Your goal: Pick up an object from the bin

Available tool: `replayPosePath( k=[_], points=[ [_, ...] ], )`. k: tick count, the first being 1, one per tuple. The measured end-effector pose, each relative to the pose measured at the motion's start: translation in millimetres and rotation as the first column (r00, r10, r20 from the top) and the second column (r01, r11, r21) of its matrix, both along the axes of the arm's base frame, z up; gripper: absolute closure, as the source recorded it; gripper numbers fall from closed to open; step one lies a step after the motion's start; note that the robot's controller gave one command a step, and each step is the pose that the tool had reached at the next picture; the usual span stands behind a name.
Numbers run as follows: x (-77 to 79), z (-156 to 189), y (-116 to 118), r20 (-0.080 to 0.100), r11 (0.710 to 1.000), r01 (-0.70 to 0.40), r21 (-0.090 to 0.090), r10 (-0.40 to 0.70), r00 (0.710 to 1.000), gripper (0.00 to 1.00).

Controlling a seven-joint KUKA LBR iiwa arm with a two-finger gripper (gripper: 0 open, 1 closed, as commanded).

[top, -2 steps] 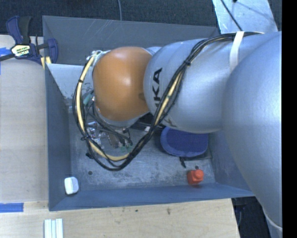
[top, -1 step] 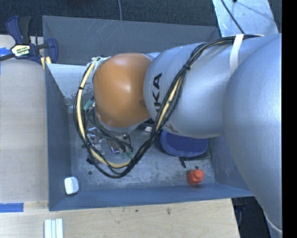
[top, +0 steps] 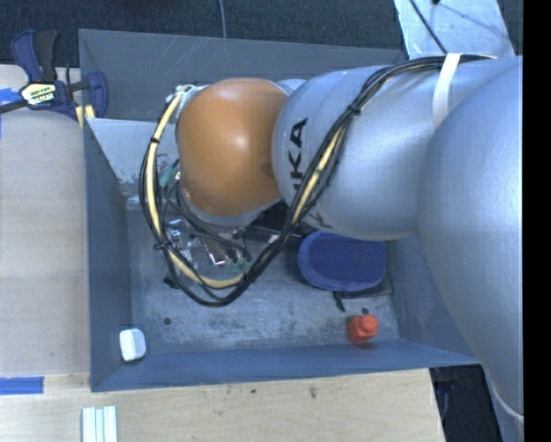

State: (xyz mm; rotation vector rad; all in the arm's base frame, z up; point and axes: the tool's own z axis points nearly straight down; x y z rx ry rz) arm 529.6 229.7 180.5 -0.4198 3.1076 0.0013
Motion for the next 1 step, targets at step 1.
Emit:
replayPosePath(
  k=[1],
  points=[
    [2.0, -11.9, 1.6, -0.005, 1.000, -0.028, -0.002, 0.028, 1.000, 1.00]
  ],
)
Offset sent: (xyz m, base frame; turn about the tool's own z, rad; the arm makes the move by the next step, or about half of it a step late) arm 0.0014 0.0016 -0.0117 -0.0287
